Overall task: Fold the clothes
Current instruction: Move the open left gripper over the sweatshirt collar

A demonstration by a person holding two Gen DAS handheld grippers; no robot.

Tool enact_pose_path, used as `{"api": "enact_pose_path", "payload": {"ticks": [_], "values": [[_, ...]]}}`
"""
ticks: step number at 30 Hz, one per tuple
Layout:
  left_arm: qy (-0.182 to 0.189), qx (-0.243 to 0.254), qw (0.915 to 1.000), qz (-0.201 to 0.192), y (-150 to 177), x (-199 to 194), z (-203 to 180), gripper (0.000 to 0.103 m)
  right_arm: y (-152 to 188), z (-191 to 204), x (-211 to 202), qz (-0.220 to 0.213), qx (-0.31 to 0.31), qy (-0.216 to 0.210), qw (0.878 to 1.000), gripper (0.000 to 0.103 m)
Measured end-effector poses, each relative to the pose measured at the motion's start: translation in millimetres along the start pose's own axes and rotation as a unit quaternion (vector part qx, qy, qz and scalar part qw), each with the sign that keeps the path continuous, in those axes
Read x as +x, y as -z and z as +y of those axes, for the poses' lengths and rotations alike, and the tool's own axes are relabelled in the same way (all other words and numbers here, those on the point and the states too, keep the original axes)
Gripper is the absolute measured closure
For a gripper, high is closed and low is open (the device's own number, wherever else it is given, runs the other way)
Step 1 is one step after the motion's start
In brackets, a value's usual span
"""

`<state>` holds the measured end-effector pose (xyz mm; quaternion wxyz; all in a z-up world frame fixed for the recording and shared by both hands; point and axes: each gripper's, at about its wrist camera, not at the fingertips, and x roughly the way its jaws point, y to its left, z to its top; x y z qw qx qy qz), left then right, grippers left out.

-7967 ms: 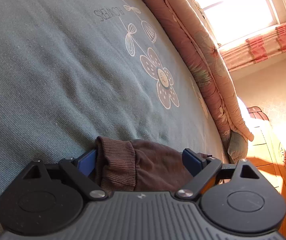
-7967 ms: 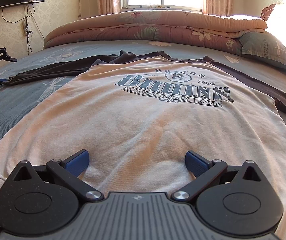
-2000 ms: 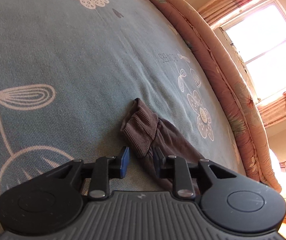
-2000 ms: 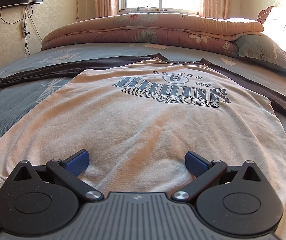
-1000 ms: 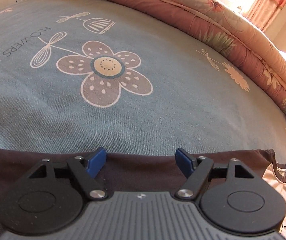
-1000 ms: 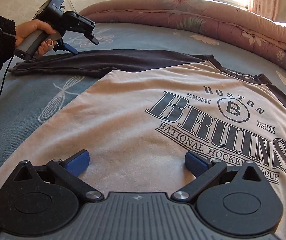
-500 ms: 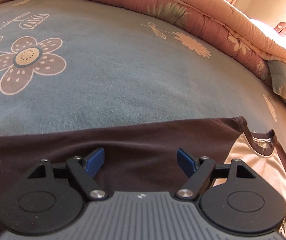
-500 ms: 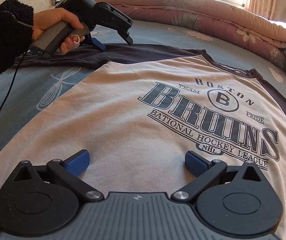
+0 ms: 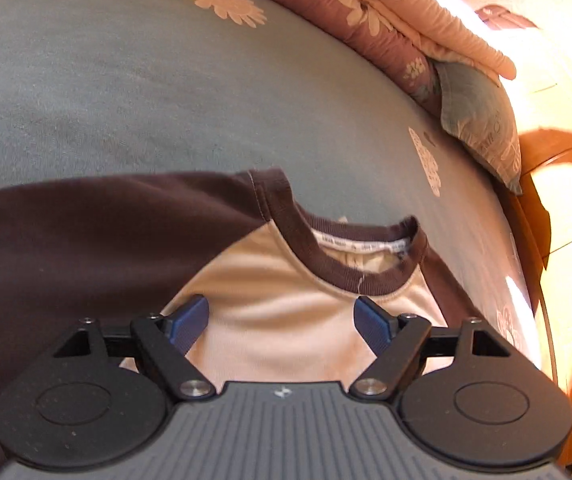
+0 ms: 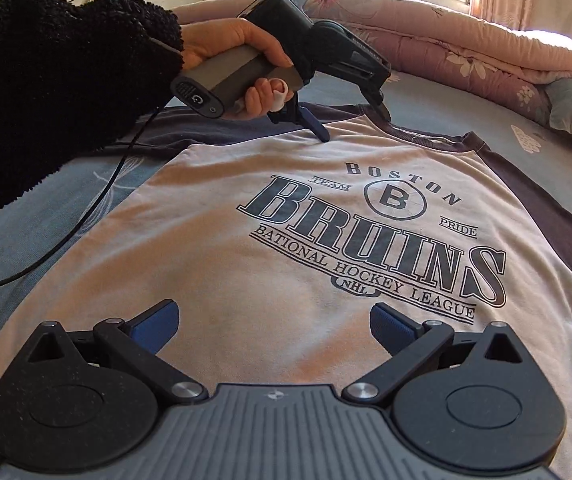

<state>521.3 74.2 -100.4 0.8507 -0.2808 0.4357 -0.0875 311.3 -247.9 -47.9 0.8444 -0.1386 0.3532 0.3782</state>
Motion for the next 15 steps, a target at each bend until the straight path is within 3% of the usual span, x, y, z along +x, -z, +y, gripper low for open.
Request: {"api": "enact_pose_path", "payload": {"ticks": [4,10,12,15], "values": [[-0.048,-0.015,0.9968,-0.062,-24.9,11.2,11.7,0.025,-0.2,-9.8,0.8,0.001,0.010,0.008,1.000,0.000],[-0.065,0.001,0.9956,-0.067,-32.2,-0.4,1.9,0.025,-1.2,-17.8,-0.6,-0.001,0.025,0.012,1.000,0.000],[-0.041,0.014,0.9967,-0.068,-24.7,-12.6,-9.8,0.025,-1.2,-18.9,-2.1,-0.003,0.028,0.012,1.000,0.000],[-0.011,0.024,0.9991,-0.034,-15.0,-6.3,-22.2,0.024,-1.3,-16.9,-3.2,-0.005,0.025,0.011,1.000,0.000]]}}
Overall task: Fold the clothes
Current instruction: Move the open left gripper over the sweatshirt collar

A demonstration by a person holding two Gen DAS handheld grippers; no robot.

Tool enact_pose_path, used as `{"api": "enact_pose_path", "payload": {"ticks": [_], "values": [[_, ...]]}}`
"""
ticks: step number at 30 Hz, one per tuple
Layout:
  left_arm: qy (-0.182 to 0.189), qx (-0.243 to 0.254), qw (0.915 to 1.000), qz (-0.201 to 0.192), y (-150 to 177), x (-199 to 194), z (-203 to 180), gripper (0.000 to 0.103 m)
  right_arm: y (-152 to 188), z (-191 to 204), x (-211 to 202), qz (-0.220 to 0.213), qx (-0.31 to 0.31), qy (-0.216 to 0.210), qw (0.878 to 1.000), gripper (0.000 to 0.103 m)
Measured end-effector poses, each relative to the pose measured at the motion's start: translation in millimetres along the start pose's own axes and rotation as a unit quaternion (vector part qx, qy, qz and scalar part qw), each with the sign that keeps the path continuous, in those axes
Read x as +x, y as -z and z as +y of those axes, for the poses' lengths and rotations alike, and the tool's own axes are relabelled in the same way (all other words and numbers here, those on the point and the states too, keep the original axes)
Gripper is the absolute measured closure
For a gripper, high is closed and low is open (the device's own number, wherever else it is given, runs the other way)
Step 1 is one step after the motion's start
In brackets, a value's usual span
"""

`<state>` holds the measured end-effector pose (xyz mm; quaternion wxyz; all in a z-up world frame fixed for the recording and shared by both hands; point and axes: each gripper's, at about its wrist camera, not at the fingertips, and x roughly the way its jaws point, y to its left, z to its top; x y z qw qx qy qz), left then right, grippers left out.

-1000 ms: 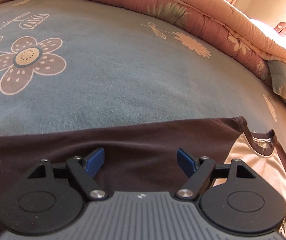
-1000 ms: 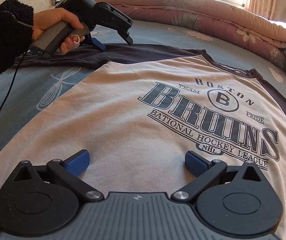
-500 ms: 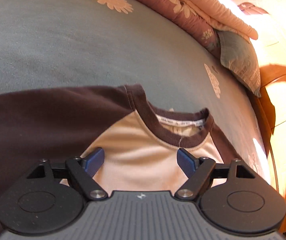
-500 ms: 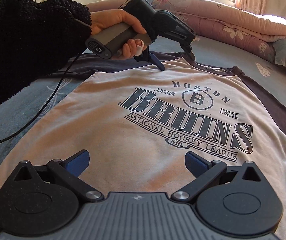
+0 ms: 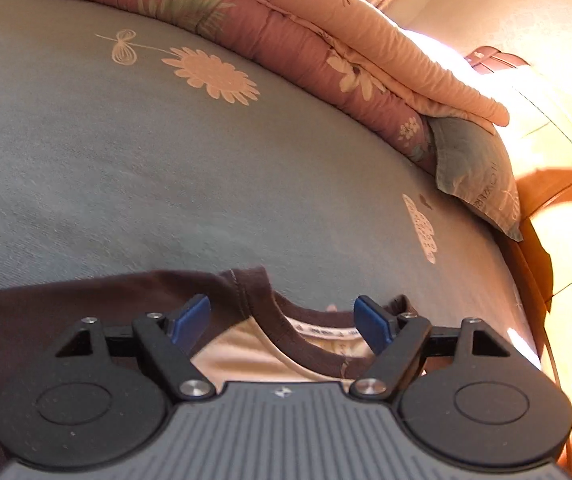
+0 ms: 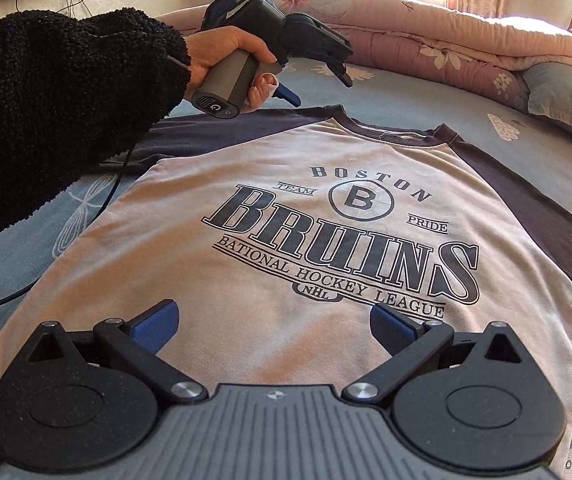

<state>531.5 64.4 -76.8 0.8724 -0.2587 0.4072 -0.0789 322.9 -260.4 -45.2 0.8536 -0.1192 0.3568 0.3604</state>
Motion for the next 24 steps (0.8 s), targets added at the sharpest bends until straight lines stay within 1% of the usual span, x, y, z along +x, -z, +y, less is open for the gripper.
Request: {"api": "enact_pose_path", "payload": {"ticks": [4,5,6,7,8,9,10,11,12,13,16,18,20,22,24], "values": [[0.004,0.016,0.9987,0.049,9.0,27.7,-11.9,0.022,0.6,3.0,2.9,0.005,-0.004,-0.004,1.000,0.000],[0.009,0.016,0.9988,0.045,9.0,33.2,-12.3,0.024,0.8,3.4,3.5,0.007,-0.005,-0.004,1.000,0.000],[0.013,0.013,0.9994,0.028,6.0,36.8,-10.6,0.022,1.0,3.4,4.1,0.009,-0.006,-0.003,1.000,0.000],[0.006,0.017,0.9997,0.017,2.1,40.2,-11.2,0.022,1.2,3.1,4.6,0.010,-0.006,-0.001,1.000,0.000],[-0.008,0.027,0.9996,0.009,-1.5,43.8,-13.3,0.020,1.5,2.6,5.3,0.012,-0.005,0.001,1.000,0.000],[-0.022,0.037,0.9991,0.002,-5.2,47.5,-15.5,0.013,1.7,1.8,6.5,0.015,-0.004,0.001,1.000,0.000],[-0.038,0.054,0.9978,-0.004,-7.2,51.3,-18.3,0.016,2.1,0.9,8.0,0.019,-0.002,0.003,1.000,0.000],[-0.056,0.079,0.9953,-0.006,-7.3,55.3,-21.8,0.016,2.6,0.0,9.7,0.024,0.000,0.005,1.000,0.000],[-0.067,0.090,0.9936,-0.006,-7.6,57.2,-24.4,0.015,3.2,-1.1,11.5,0.030,0.002,0.007,1.000,0.000],[-0.070,0.085,0.9939,-0.004,-8.4,55.1,-25.7,0.015,3.9,-2.4,13.5,0.036,0.005,0.009,0.999,0.000],[-0.083,0.069,0.9941,0.010,-12.5,38.3,-29.0,0.016,5.3,-6.6,17.0,0.049,0.014,0.017,0.999,0.000],[-0.091,0.077,0.9928,0.006,-15.1,13.1,-32.4,0.016,5.1,-9.2,16.9,0.051,0.021,0.021,0.998,0.000],[-0.080,0.080,0.9936,0.004,-19.2,-23.0,-33.1,0.016,2.9,-10.1,13.7,0.045,0.027,0.017,0.998,0.000],[-0.066,0.076,0.9946,0.025,-20.2,-59.3,-30.3,0.014,1.0,-10.3,10.4,0.040,0.032,0.009,0.999,0.000],[-0.063,0.071,0.9941,0.053,-15.0,-85.6,-24.5,0.014,-0.1,-10.1,8.4,0.039,0.038,0.001,0.999,0.000]]}}
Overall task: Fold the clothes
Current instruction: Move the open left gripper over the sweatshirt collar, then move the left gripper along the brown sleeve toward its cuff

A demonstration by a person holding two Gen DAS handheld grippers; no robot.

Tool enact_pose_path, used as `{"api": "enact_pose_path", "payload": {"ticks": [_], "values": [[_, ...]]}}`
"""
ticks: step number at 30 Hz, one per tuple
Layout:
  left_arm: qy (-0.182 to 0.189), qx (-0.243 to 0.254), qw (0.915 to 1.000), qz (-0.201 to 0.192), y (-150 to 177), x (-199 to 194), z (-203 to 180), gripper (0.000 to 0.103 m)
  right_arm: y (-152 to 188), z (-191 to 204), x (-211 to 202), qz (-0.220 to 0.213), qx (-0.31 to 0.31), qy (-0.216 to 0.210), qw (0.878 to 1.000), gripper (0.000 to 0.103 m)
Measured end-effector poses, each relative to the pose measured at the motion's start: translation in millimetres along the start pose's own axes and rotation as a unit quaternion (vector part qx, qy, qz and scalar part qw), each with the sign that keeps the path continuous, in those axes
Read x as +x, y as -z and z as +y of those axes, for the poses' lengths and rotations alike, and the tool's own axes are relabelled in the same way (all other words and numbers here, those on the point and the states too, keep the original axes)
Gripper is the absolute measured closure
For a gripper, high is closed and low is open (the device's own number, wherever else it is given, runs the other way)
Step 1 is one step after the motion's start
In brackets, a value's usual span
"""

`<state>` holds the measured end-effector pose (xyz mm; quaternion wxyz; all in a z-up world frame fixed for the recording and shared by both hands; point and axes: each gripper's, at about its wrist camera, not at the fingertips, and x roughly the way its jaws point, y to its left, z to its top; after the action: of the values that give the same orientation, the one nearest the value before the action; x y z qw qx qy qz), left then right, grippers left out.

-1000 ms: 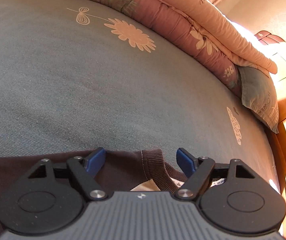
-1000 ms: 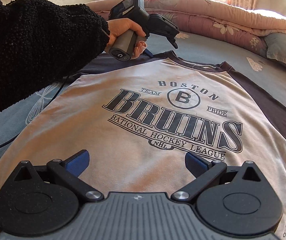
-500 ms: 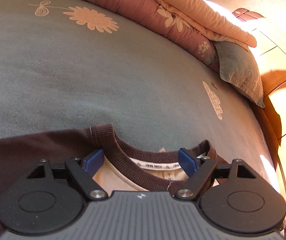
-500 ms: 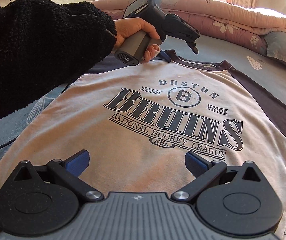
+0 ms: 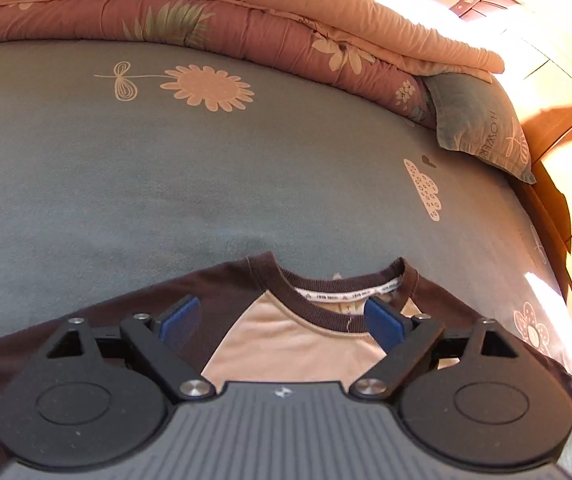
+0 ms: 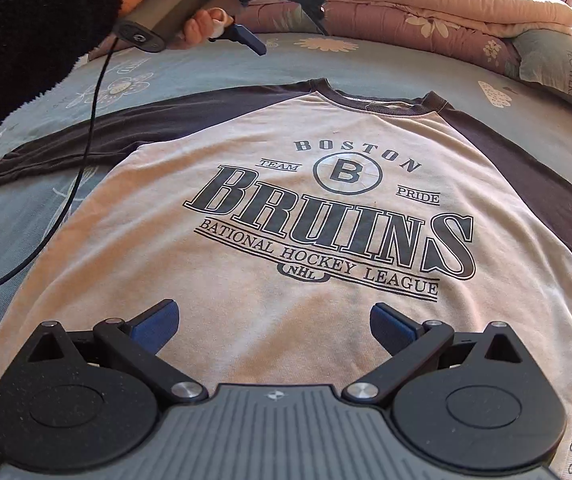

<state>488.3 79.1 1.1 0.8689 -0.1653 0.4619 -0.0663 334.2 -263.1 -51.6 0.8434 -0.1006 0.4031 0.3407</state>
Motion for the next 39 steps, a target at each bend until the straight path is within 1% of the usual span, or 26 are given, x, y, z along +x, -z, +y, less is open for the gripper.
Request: {"api": "enact_pose_path", "payload": {"ticks": [2,4,6,7,9,11,13,15,16,17,21,22,25,27,29,30,31,32,34,35,36,39], "values": [[0.006,-0.010,0.9995,0.029,19.3,-19.1,13.3,0.013,-0.2,1.2,-1.0,-0.001,0.003,-0.004,1.000,0.000],[0.013,-0.020,0.9981,0.057,42.0,-22.4,29.3,0.012,-0.3,3.2,-0.8,0.001,0.007,-0.005,1.000,0.000],[0.001,-0.033,0.9970,0.070,64.9,-17.7,47.4,0.012,-0.3,5.6,-0.2,0.002,0.011,-0.009,1.000,0.000],[-0.010,-0.044,0.9967,0.068,74.0,-13.3,59.3,0.012,-0.1,7.6,0.2,0.003,0.010,-0.011,1.000,0.000],[-0.023,-0.076,0.9952,0.058,81.5,-6.0,82.9,0.012,0.4,12.0,1.5,0.004,0.005,-0.013,1.000,0.000],[-0.030,-0.124,0.9912,0.033,83.6,0.8,112.9,0.013,1.0,15.9,3.7,0.007,-0.002,-0.013,1.000,0.000],[-0.022,-0.160,0.9869,-0.003,78.4,1.7,133.5,0.013,2.0,19.1,7.5,0.012,-0.012,-0.011,1.000,0.000],[-0.011,-0.192,0.9805,-0.041,71.8,0.8,150.9,0.012,2.4,19.9,11.7,0.018,-0.018,-0.005,1.000,0.000],[-0.003,-0.210,0.9764,-0.051,66.9,1.9,158.8,0.012,2.9,19.6,13.6,0.020,-0.020,-0.001,1.000,0.000],[0.004,-0.218,0.9746,-0.053,62.0,0.6,162.4,0.013,3.3,19.3,15.5,0.023,-0.021,0.003,1.000,0.000],[0.012,-0.194,0.9782,-0.073,51.0,-21.7,160.8,0.012,4.9,18.8,18.5,0.025,-0.027,0.011,0.999,0.000],[0.010,-0.190,0.9793,-0.070,50.1,-27.4,162.3,0.012,5.1,19.2,18.2,0.025,-0.028,0.012,0.999,0.000],[-0.014,-0.184,0.9822,-0.031,58.3,-38.0,174.4,0.012,5.7,20.8,18.5,0.023,-0.031,0.014,0.999,0.000],[-0.028,-0.184,0.9823,-0.019,69.9,-42.9,184.1,0.012,6.0,22.0,19.4,0.022,-0.033,0.016,0.999,0.000],[-0.029,-0.194,0.9805,-0.012,79.4,-40.3,194.5,0.012,6.4,22.8,20.2,0.020,-0.033,0.018,0.999,0.000],[-0.033,-0.199,0.9793,-0.015,81.6,-36.2,199.9,0.012,6.6,23.4,20.6,0.019,-0.034,0.019,0.999,0.000],[-0.036,-0.200,0.9787,-0.027,82.4,-32.6,204.2,0.012,6.8,24.0,20.9,0.018,-0.035,0.020,0.999,0.000],[-0.041,-0.196,0.9788,-0.043,80.0,-29.3,206.6,0.012,7.0,24.6,21.3,0.017,-0.037,0.021,0.999,0.000],[-0.062,-0.183,0.9791,-0.064,71.5,-21.6,210.0,0.012,7.1,25.6,22.0,0.014,-0.039,0.023,0.999,0.000],[-0.069,-0.179,0.9786,-0.073,67.0,-18.0,212.4,0.010,7.1,26.0,22.3,0.013,-0.041,0.023,0.999,0.000],[-0.069,-0.182,0.9777,-0.079,63.2,-16.5,214.9,0.007,7.1,26.2,22.7,0.012,-0.042,0.024,0.999,0.000],[-0.067,-0.195,0.9747,-0.086,54.8,-19.0,220.5,0.007,7.2,26.0,23.2,0.010,-0.044,0.023,0.999,0.000]]}}
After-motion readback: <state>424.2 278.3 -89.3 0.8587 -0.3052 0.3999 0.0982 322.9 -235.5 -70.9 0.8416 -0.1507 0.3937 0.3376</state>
